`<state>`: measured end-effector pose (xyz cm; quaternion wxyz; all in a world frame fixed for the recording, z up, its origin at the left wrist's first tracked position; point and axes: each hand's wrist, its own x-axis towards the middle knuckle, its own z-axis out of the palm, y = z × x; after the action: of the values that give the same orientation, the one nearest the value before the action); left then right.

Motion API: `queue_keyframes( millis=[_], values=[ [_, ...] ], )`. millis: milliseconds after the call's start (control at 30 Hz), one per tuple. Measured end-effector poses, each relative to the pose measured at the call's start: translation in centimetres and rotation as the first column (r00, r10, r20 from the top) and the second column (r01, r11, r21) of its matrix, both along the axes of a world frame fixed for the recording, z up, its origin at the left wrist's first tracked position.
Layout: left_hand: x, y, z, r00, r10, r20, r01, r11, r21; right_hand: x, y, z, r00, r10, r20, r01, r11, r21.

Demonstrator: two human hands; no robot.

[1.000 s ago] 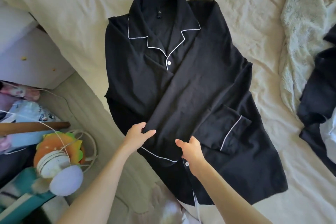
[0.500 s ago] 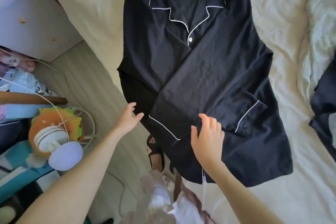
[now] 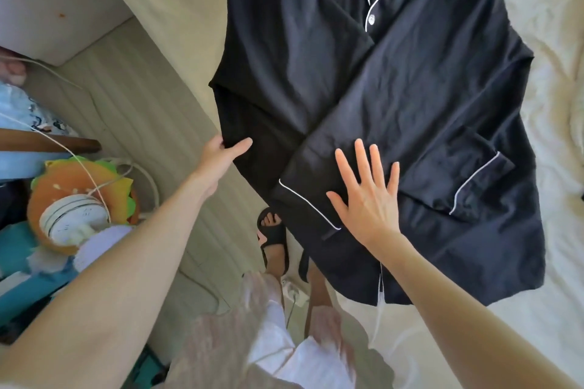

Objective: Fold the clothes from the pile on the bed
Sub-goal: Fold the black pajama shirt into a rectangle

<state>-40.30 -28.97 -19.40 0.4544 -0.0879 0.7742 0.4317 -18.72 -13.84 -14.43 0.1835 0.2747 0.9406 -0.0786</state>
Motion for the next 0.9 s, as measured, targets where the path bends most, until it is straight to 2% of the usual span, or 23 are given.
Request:
queue_keyframes(
  millis=[167, 267, 400, 500, 667, 733, 800, 867, 900],
  values=[
    [6.3, -5.7, -0.5, 0.962, -0.172, 0.213, 0.181, 0.983, -0.019, 1.9, -1.1, 1.2, 0.999, -0.028, -0.041, 0.028, 1.0, 0.007],
    [10.6, -8.6, 0.0, 0.931, -0.202, 0.303, 0.218, 0.976, -0.021, 4.1, -2.1, 1.9, 0.999, -0.044, 0.003, 0.044, 0.998, -0.035],
    [15.1, -10.9, 0.6, 0.94, -0.125, 0.317, 0.15, 0.987, -0.055, 7.8, -3.2, 2.7, 0.993, -0.091, 0.079, 0.099, 0.989, -0.107],
    [17.7, -12.0, 1.4, 0.964, -0.012, 0.265, 0.036, 0.996, -0.087, 11.0, -3.7, 3.3, 0.987, -0.155, 0.034, 0.159, 0.977, -0.14],
    [21.3, -13.5, 3.4, 0.961, 0.143, 0.236, -0.142, 0.99, -0.021, 17.4, -2.6, 3.7, 0.939, -0.342, -0.033, 0.33, 0.924, -0.191],
    [22.6, -13.9, 4.3, 0.932, 0.284, 0.227, -0.288, 0.958, -0.015, 20.3, -1.5, 4.1, 0.858, -0.501, -0.116, 0.472, 0.857, -0.209],
    [23.5, -14.0, 5.5, 0.865, 0.44, 0.24, -0.456, 0.89, 0.012, 22.6, 0.2, 4.5, 0.683, -0.711, -0.166, 0.666, 0.7, -0.257],
    [24.3, -14.1, 6.6, 0.823, 0.508, 0.254, -0.538, 0.841, 0.059, 24.5, 2.3, 4.5, 0.377, -0.916, -0.141, 0.852, 0.402, -0.335],
    [24.6, -14.1, 7.1, 0.808, 0.525, 0.269, -0.563, 0.822, 0.089, 25.3, 3.5, 4.4, 0.17, -0.981, -0.097, 0.896, 0.195, -0.4]
  ],
)
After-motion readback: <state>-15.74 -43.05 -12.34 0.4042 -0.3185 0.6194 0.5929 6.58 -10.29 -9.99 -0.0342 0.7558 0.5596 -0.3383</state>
